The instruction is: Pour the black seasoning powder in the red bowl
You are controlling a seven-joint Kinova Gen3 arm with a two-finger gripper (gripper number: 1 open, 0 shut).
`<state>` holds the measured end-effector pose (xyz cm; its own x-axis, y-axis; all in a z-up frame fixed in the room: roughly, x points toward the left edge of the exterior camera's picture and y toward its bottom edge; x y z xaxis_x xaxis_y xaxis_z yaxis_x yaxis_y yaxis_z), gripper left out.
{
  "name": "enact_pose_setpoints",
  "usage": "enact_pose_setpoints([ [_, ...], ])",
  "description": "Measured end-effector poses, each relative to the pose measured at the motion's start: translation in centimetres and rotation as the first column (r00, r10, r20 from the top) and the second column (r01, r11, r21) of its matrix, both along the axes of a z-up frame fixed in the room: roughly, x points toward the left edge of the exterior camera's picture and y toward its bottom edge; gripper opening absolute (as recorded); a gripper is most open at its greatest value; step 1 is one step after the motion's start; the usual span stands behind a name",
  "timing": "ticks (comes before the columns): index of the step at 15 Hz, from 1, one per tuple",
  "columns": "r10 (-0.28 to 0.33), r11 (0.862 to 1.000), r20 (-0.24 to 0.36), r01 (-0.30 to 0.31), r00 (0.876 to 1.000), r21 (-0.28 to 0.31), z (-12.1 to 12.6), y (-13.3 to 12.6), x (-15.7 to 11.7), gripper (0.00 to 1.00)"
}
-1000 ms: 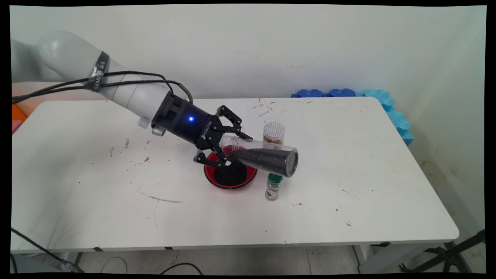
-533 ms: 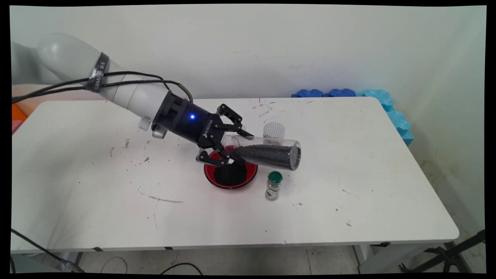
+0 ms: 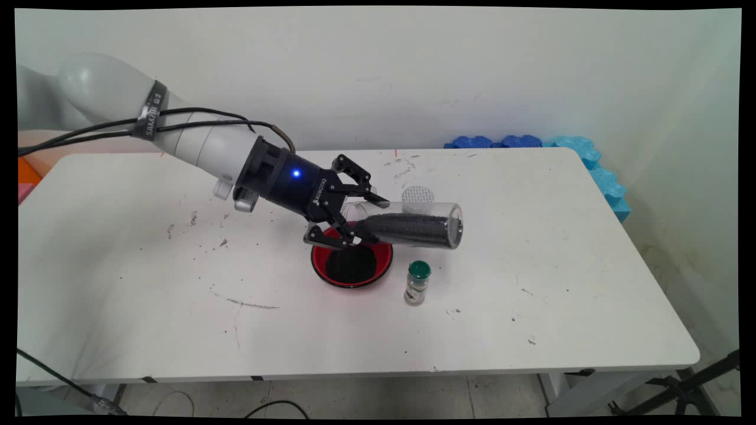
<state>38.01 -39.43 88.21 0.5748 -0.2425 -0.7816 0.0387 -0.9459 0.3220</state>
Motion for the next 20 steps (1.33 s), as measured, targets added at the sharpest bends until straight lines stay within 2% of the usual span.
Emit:
enact_pose_setpoints([
  [15, 0.050, 0.999, -0.059, -0.050, 0.997, 0.011, 0.29, -0.18, -0.35, 0.00],
  [20, 0.045, 0.999, -0.053, -0.045, 0.998, -0.006, 0.29, -0.13, -0.15, 0.00],
])
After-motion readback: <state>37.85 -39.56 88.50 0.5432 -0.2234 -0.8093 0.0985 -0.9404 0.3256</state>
